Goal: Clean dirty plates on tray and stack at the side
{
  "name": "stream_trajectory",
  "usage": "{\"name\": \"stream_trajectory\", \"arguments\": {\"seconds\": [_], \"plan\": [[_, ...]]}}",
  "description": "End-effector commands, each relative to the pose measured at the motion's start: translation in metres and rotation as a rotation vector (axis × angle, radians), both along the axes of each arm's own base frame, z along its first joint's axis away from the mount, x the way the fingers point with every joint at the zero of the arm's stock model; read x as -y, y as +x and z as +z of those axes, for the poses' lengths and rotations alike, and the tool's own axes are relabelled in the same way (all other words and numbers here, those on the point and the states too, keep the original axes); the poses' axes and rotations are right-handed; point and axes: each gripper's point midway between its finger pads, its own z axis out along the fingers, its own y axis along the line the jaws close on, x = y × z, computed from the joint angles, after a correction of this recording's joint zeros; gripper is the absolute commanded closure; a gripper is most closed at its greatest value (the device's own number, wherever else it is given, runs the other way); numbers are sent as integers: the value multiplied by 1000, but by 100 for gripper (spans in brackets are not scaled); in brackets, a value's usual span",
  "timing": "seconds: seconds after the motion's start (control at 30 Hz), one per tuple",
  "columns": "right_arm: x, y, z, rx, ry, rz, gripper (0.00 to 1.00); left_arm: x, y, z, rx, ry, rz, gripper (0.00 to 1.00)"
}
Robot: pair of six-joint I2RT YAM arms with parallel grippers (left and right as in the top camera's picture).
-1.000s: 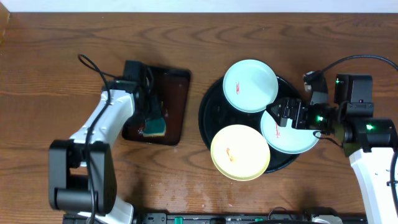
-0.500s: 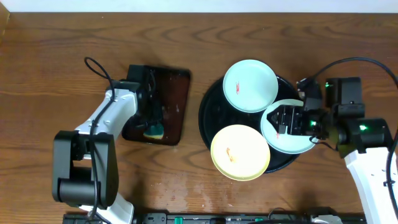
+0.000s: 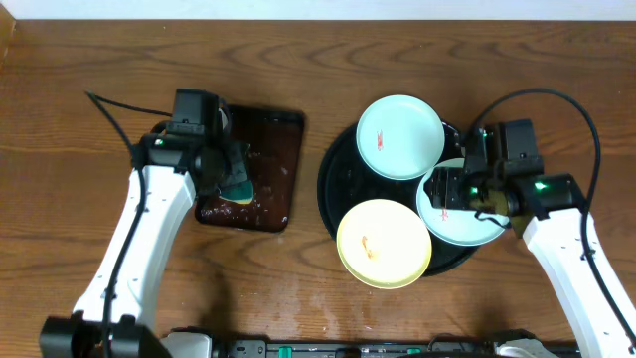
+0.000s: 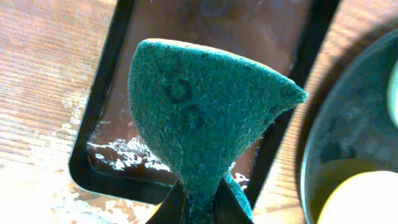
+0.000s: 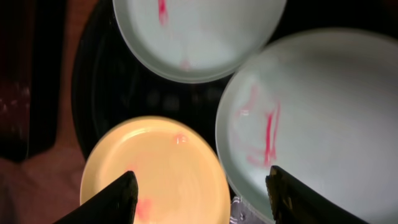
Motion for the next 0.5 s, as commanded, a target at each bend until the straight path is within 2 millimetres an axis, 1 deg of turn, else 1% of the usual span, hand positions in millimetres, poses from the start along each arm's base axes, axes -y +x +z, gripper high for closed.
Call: {"name": "stream_trajectory", "arguments": {"seconds": [0.0,0.03,0.1,0.17,0.23,0.3,0.33,0.47], "plan": [[-2,13,-2,37,-23,31,37,7,4,21,64,-35,-31,93],[-6,17,-2,32,-11,39,39,7,5,23,72,-34,-34,93],[-14,19,-3,1,21,61,39,7,5,22,71,-30,-38,92],[-24,15,-13,-60,48,86,39,7,2,20,58,-30,-40,93],[-26,0,-30,-165,40,99,39,7,-1,19,41,-30,-41,93],[-25,-20,-48,-292,18,104,39,7,-7,17,18,-31,-42,93],[-24,-32,-56,-360,7,106,41,6,-11,17,6,-29,-46,92],[-23,-59,-81,-524,-29,113,48,6,-18,15,-18,-25,-55,93]]}}
